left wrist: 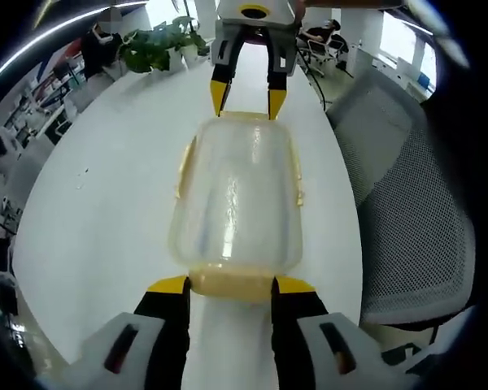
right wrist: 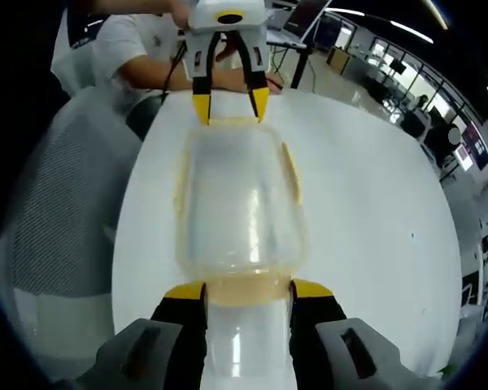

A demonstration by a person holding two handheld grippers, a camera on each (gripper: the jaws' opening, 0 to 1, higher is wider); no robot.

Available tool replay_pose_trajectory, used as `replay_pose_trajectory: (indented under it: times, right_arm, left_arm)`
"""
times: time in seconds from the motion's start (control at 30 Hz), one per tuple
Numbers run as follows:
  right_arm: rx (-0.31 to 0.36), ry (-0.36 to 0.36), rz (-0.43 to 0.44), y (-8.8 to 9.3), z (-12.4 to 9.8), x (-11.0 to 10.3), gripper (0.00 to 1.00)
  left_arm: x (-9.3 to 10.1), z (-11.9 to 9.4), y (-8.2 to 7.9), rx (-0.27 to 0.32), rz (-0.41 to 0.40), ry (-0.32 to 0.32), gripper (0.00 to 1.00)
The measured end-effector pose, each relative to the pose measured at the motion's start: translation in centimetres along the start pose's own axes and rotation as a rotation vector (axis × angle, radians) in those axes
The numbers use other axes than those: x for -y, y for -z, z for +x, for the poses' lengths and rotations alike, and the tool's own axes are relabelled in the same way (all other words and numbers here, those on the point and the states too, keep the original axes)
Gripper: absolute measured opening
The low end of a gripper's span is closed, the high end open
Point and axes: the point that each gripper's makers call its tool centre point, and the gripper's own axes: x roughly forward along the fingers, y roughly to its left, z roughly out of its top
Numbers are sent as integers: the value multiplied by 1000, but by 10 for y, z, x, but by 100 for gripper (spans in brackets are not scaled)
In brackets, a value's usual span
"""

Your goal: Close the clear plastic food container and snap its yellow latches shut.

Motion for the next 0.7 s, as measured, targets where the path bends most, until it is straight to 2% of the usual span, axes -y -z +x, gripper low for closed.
replay_pose_trajectory:
  times: [0.7]
  right_arm:
    - [-17, 18, 24, 32, -18, 3, 38]
  left_arm:
    - [-2, 16, -32, 4, 22, 9, 38]
